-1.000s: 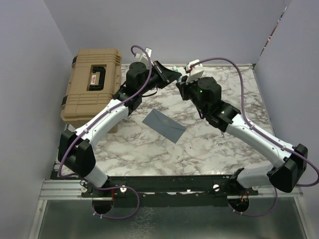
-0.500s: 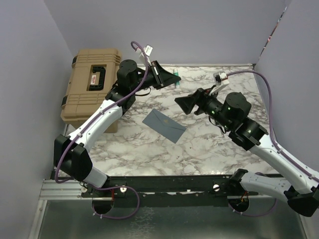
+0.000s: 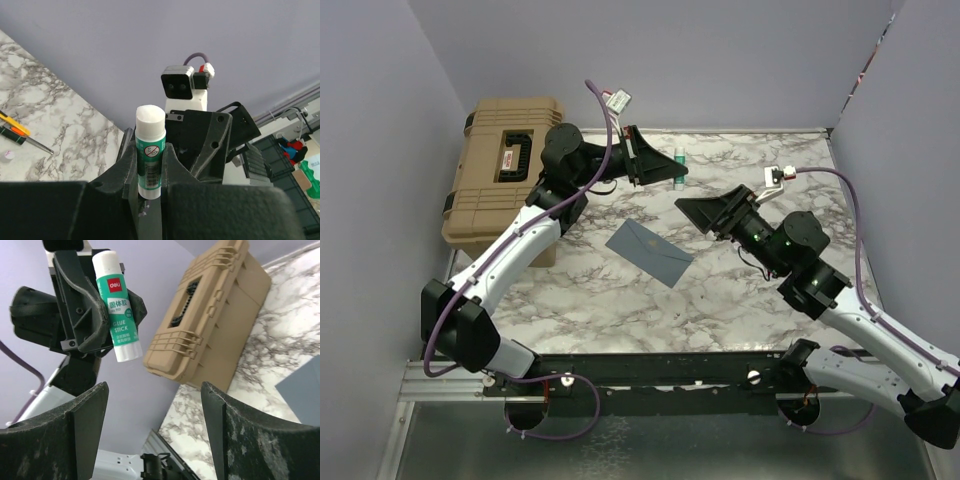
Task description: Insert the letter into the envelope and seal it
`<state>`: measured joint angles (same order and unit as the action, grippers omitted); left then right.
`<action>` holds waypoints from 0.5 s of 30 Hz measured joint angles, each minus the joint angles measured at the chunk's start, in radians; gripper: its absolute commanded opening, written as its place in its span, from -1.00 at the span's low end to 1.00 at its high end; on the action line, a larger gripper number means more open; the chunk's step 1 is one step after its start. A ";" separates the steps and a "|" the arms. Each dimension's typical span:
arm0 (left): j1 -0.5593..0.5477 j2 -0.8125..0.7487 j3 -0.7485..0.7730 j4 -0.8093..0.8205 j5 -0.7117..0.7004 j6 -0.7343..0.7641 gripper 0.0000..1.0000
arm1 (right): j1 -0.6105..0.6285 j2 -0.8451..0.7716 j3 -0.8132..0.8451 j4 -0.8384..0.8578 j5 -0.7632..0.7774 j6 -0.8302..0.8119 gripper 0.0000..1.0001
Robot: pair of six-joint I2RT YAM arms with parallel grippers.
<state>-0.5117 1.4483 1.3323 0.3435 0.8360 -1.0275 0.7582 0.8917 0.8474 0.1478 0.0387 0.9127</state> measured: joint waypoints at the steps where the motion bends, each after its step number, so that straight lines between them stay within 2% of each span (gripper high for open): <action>1: -0.001 -0.002 0.000 0.011 0.010 -0.006 -1.00 | 0.000 0.000 -0.006 0.020 -0.005 0.007 0.53; 7: -0.008 -0.019 -0.018 0.058 0.040 -0.042 -1.00 | 0.000 0.007 -0.020 0.163 -0.072 0.031 0.36; 15: -0.014 -0.029 -0.049 0.088 0.050 -0.073 -1.00 | 0.000 0.076 -0.007 0.217 -0.113 0.056 -0.24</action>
<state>-0.5259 1.4193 1.2835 0.4313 0.8864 -1.1007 0.7582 0.9672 0.8402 0.3645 -0.0746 0.9688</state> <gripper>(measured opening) 0.134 0.484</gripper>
